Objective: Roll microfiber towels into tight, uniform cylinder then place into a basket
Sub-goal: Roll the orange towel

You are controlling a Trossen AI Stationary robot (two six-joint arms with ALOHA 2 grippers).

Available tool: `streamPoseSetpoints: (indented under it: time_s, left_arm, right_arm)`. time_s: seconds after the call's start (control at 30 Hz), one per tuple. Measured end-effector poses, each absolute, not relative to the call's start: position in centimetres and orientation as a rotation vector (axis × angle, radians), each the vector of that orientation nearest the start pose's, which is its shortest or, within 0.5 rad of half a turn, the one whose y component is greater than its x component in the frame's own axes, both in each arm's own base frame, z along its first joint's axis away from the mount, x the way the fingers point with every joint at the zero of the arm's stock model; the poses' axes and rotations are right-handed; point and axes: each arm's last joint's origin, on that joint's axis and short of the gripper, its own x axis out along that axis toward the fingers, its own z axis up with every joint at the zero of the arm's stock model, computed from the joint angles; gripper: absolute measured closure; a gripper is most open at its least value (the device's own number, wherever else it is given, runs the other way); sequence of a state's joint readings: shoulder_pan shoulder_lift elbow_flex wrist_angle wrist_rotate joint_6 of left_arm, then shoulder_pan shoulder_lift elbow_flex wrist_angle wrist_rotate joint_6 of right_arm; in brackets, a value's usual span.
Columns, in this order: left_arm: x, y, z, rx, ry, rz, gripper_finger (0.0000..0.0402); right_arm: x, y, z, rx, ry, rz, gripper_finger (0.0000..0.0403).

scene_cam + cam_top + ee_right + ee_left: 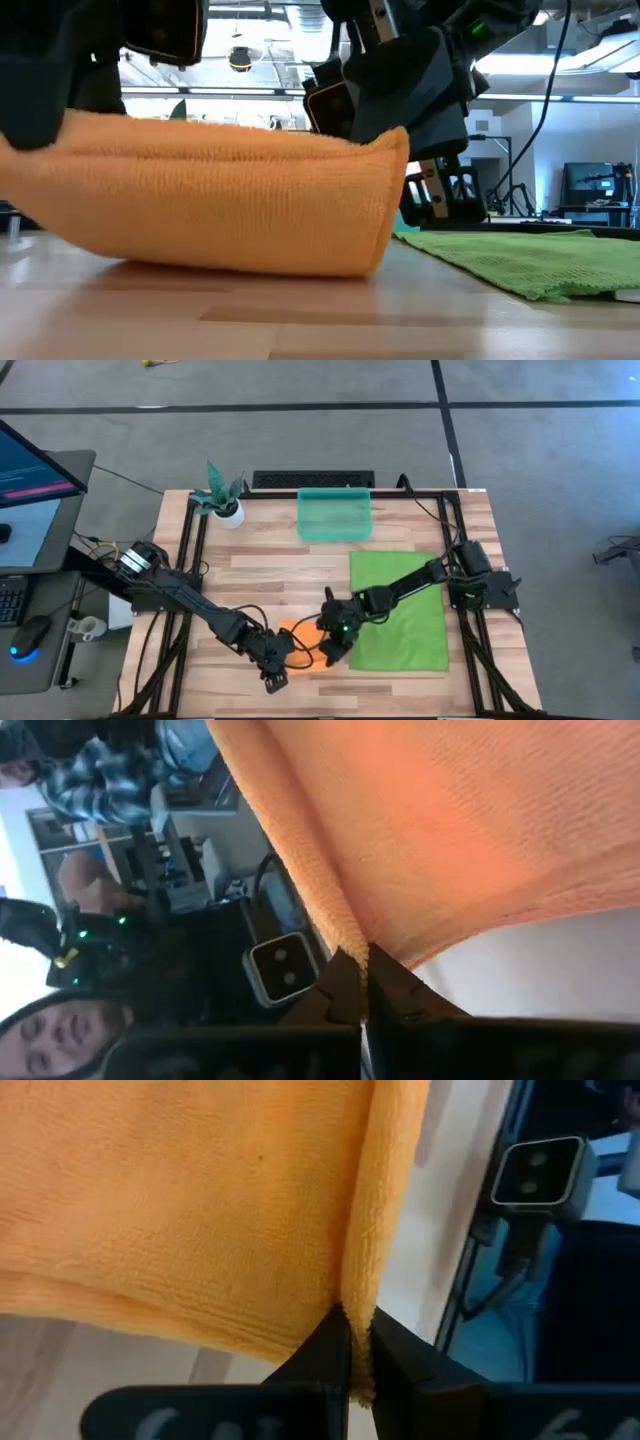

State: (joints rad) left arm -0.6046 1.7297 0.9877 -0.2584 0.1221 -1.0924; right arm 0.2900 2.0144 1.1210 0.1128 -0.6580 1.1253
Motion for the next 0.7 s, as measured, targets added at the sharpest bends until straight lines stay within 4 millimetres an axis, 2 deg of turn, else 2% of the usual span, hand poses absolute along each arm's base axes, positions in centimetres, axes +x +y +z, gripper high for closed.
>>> streamPoseSetpoints:
  time_s: [0.2, 0.5, 0.7]
  left_arm:
    - [27.6, -18.9, 15.2, -0.727, 1.230, 0.021, 0.0395]
    - [27.9, -17.5, 14.9, -0.691, 1.228, 0.103, 0.0395]
    - [27.9, -17.5, 14.9, -0.679, 1.224, 0.106, 0.0395]
  right_arm:
    - [37.6, 11.6, 11.8, 1.082, 1.212, 0.227, 0.0395]
    - [37.4, 11.0, 11.2, 0.968, 1.162, 0.033, 0.0393]
    - [37.5, 10.3, 11.1, 0.953, 1.137, -0.010, 0.0392]
